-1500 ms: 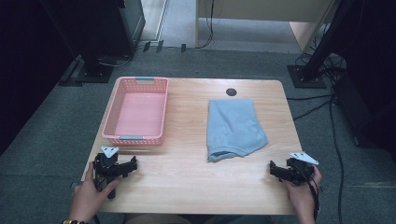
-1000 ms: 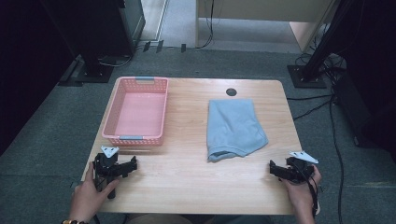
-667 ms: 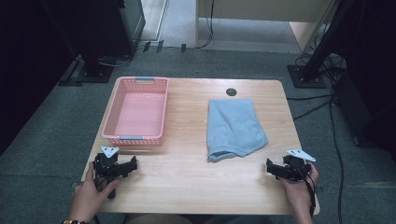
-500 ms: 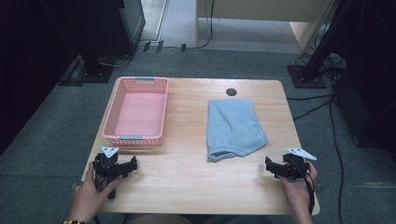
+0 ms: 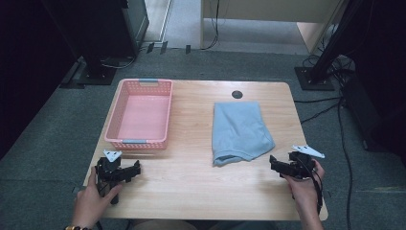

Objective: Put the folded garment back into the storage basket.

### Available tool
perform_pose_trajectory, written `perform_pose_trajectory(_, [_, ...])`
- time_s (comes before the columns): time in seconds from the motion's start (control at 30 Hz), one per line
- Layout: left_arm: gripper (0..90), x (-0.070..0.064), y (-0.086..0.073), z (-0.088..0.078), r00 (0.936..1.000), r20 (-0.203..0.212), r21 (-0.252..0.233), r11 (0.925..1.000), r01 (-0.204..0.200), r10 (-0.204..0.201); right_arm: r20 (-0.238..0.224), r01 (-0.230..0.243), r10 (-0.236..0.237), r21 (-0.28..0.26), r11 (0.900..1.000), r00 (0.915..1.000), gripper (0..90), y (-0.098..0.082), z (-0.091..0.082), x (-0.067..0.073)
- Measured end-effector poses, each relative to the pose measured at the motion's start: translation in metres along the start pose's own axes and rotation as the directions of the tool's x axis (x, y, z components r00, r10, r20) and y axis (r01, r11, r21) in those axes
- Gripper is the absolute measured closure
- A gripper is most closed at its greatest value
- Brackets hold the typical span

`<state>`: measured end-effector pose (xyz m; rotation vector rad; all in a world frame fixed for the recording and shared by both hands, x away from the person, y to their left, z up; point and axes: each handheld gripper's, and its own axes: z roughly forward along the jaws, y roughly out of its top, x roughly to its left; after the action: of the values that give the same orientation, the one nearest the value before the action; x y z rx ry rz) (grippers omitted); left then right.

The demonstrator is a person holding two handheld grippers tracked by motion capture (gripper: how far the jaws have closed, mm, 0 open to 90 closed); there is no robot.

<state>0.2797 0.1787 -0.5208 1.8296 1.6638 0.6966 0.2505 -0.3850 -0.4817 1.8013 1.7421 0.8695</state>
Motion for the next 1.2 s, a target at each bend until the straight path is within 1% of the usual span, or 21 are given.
perform_pose_trajectory(0.03, [0.0, 0.0, 0.0, 0.0, 1.0, 0.0, 0.0, 1.0, 0.0, 0.0, -0.01, -0.009, 0.009, 0.003, 1.0, 0.9999, 1.6, 0.003, 0.0, 0.001])
perform_pose_trajectory(0.23, [0.0, 0.0, 0.0, 0.0, 1.0, 0.0, -0.001, 1.0, 0.0, 0.0, -0.019, -0.024, 0.024, 0.016, 1.0, 0.9995, 1.6, 0.01, 0.002, 0.004])
perform_pose_trajectory(0.33, [0.0, 0.0, 0.0, 0.0, 1.0, 0.0, 0.0, 1.0, 0.0, 0.0, -0.016, -0.011, 0.012, 0.023, 1.0, 0.9998, 1.6, 0.016, 0.003, 0.008])
perform_pose_trajectory(0.47, [0.0, 0.0, 0.0, 0.0, 1.0, 0.0, 0.0, 1.0, 0.0, 0.0, -0.019, -0.017, 0.017, 0.021, 1.0, 0.9997, 1.7, 0.02, 0.003, 0.011])
perform_pose_trajectory(0.57, [0.0, 0.0, 0.0, 0.0, 1.0, 0.0, 0.0, 1.0, 0.001, -0.001, -0.014, 0.008, -0.008, 0.023, 1.0, 0.9999, 1.7, 0.025, 0.004, 0.017])
perform_pose_trajectory(0.6, [0.0, 0.0, 0.0, 0.0, 1.0, 0.0, 0.0, 1.0, 0.001, -0.001, -0.014, 0.008, -0.008, 0.023, 1.0, 0.9999, 1.7, 0.025, 0.004, 0.017])
perform_pose_trajectory(0.67, [0.0, 0.0, 0.0, 0.0, 1.0, 0.0, 0.0, 1.0, 0.0, 0.0, -0.021, 0.015, -0.014, 0.029, 0.999, 0.9997, 1.7, 0.028, 0.005, 0.02])
perform_pose_trajectory(0.77, [0.0, 0.0, 0.0, 0.0, 1.0, 0.0, -0.001, 1.0, 0.001, -0.001, -0.028, 0.039, -0.038, 0.04, 0.998, 0.9989, 1.7, 0.033, 0.007, 0.026])
perform_pose_trajectory(0.8, [0.0, 0.0, 0.0, 0.0, 1.0, 0.0, 0.0, 1.0, 0.0, 0.0, -0.033, 0.052, -0.051, 0.042, 0.998, 0.9982, 1.7, 0.036, 0.008, 0.03])
perform_pose_trajectory(0.83, [0.0, 0.0, 0.0, 0.0, 1.0, 0.0, 0.0, 1.0, 0.0, 0.0, -0.033, 0.052, -0.051, 0.042, 0.998, 0.9982, 1.7, 0.036, 0.008, 0.03])
perform_pose_trajectory(0.97, [0.0, 0.0, 0.0, 0.0, 1.0, 0.0, -0.002, 1.0, 0.002, -0.002, -0.04, 0.068, -0.066, 0.042, 0.997, 0.997, 1.7, 0.041, 0.011, 0.037])
perform_pose_trajectory(1.03, [0.0, 0.0, 0.0, 0.0, 1.0, 0.0, -0.002, 1.0, 0.002, -0.002, -0.038, 0.076, -0.074, 0.05, 0.996, 0.9965, 1.7, 0.044, 0.015, 0.042])
perform_pose_trajectory(1.13, [0.0, 0.0, 0.0, 0.0, 1.0, 0.0, -0.002, 1.0, 0.002, -0.002, -0.038, 0.081, -0.079, 0.054, 0.995, 0.9961, 1.7, 0.045, 0.017, 0.045])
perform_pose_trajectory(1.2, [0.0, 0.0, 0.0, 0.0, 1.0, 0.0, -0.002, 1.0, 0.003, -0.003, -0.04, 0.08, -0.077, 0.066, 0.995, 0.9962, 1.7, 0.048, 0.021, 0.048])
